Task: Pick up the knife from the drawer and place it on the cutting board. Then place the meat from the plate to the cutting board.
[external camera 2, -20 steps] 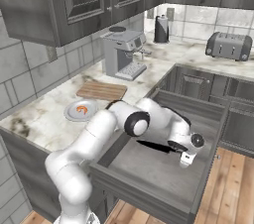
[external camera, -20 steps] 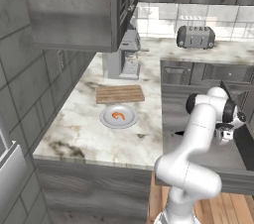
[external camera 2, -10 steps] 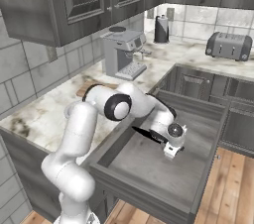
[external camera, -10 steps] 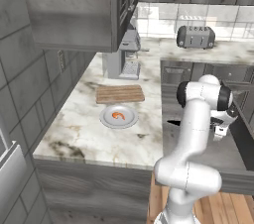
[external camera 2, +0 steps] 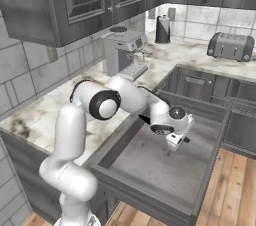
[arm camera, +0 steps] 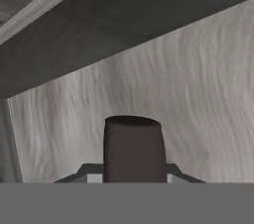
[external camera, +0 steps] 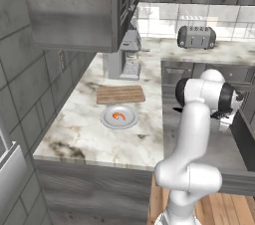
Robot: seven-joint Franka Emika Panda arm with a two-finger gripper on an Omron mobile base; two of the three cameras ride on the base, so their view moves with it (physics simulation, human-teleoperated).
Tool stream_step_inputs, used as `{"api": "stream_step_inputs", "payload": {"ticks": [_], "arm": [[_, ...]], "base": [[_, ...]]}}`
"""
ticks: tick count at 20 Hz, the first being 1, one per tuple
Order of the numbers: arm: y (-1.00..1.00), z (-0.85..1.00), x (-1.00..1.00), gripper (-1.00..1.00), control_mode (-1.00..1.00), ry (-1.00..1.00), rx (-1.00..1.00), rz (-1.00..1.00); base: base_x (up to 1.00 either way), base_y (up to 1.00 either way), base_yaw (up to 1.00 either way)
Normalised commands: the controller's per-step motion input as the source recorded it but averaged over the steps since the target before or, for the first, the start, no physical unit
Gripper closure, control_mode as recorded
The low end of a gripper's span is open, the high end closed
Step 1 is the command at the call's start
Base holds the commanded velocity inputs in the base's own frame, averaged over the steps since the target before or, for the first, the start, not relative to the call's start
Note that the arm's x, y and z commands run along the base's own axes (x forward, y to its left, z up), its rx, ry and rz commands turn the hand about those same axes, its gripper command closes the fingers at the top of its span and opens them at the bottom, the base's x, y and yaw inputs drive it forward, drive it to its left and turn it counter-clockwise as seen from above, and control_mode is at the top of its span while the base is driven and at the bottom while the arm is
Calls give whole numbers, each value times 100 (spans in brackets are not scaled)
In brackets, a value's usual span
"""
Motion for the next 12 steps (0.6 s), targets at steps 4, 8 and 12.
{"api": "stream_step_inputs", "payload": {"ticks": [4,8,12], "arm": [[-1,100,-8,100,-100,12,0,-1],[6,97,-12,100,-100,7,0,0],[19,80,-3,100,-100,5,0,0]], "base": [[0,0,0],[0,0,0],[0,0,0]]}}
